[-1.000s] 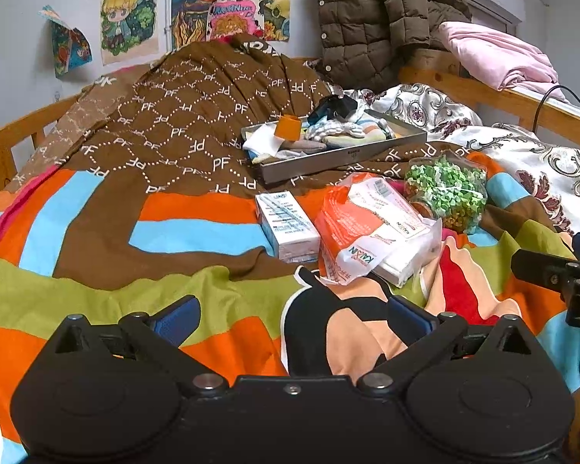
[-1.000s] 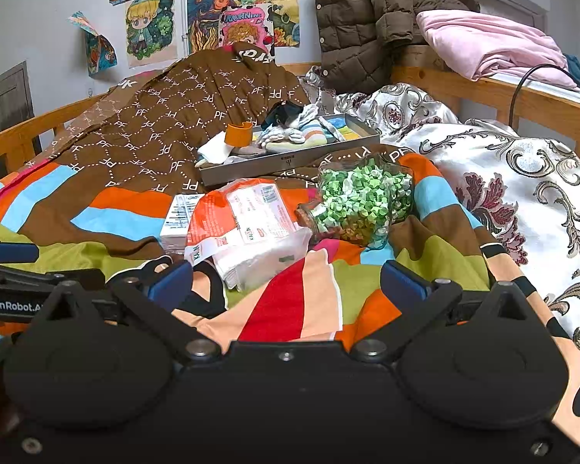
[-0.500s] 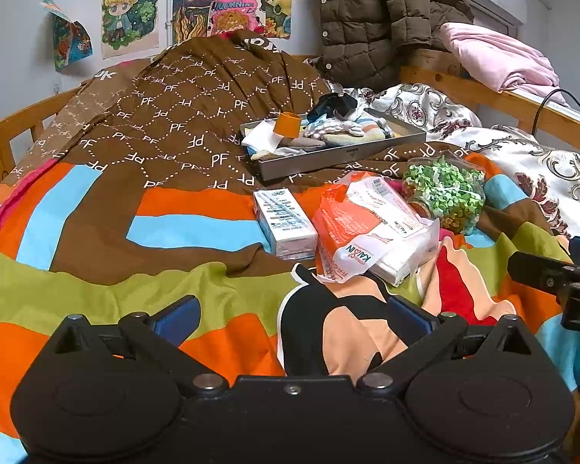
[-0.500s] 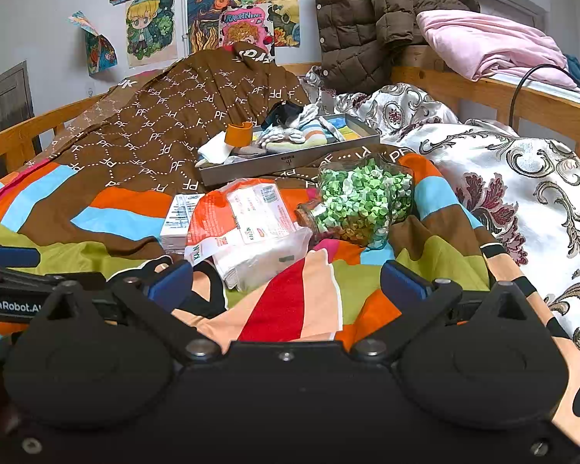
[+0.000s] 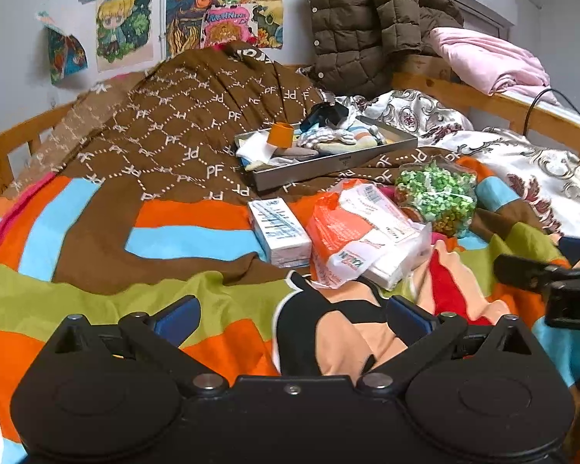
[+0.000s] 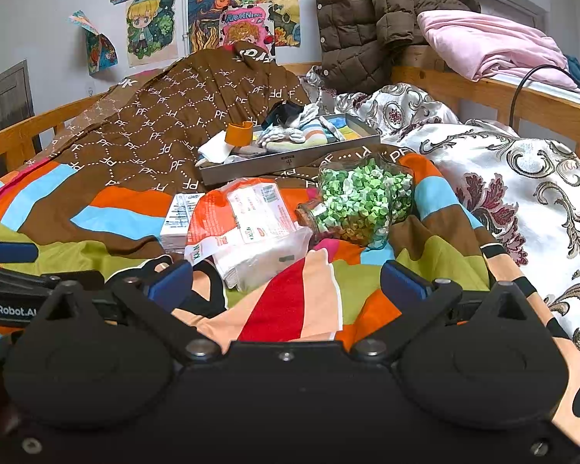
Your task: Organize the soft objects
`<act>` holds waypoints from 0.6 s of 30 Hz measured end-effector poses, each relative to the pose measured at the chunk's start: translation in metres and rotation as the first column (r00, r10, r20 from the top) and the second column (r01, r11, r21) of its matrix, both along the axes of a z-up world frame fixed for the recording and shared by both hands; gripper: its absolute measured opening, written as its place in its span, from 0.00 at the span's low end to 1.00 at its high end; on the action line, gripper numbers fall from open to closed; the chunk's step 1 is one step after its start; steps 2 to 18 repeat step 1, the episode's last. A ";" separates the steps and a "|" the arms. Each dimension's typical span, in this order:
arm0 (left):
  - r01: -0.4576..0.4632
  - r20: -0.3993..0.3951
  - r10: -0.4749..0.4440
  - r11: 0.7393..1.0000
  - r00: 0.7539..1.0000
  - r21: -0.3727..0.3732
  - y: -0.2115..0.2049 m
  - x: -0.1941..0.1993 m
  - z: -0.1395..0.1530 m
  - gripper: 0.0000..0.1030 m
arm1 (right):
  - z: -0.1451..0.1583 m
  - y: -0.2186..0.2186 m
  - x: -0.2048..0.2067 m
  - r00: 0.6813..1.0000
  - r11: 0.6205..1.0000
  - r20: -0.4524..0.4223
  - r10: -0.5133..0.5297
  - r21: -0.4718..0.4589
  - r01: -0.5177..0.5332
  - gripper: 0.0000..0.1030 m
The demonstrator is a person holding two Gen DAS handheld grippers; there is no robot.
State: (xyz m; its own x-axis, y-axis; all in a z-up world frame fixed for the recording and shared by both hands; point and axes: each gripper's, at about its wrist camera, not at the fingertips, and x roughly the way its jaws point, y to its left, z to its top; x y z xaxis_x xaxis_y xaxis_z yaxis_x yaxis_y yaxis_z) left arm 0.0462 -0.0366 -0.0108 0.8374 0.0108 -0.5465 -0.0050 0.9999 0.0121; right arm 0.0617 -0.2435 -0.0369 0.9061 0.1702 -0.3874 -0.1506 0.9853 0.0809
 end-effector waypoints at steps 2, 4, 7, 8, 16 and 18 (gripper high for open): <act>0.004 -0.007 -0.004 1.000 1.000 -0.016 0.001 0.000 0.001 0.99 | -0.001 0.002 0.001 1.000 1.000 -0.007 0.001 0.002 -0.001 0.99; 0.004 -0.007 -0.004 1.000 1.000 -0.016 0.001 0.000 0.001 0.99 | -0.001 0.002 0.001 1.000 1.000 -0.007 0.001 0.002 -0.001 0.99; 0.004 -0.007 -0.004 1.000 1.000 -0.016 0.001 0.000 0.001 0.99 | -0.001 0.002 0.001 1.000 1.000 -0.007 0.001 0.002 -0.001 0.99; 0.004 -0.007 -0.004 1.000 1.000 -0.016 0.001 0.000 0.001 0.99 | -0.001 0.002 0.001 1.000 1.000 -0.007 0.001 0.002 -0.001 0.99; 0.004 -0.007 -0.004 1.000 1.000 -0.016 0.001 0.000 0.001 0.99 | -0.001 0.002 0.001 1.000 1.000 -0.007 0.001 0.002 -0.001 0.99; 0.004 -0.007 -0.004 1.000 1.000 -0.016 0.001 0.000 0.001 0.99 | -0.001 0.002 0.001 1.000 1.000 -0.007 0.001 0.002 -0.001 0.99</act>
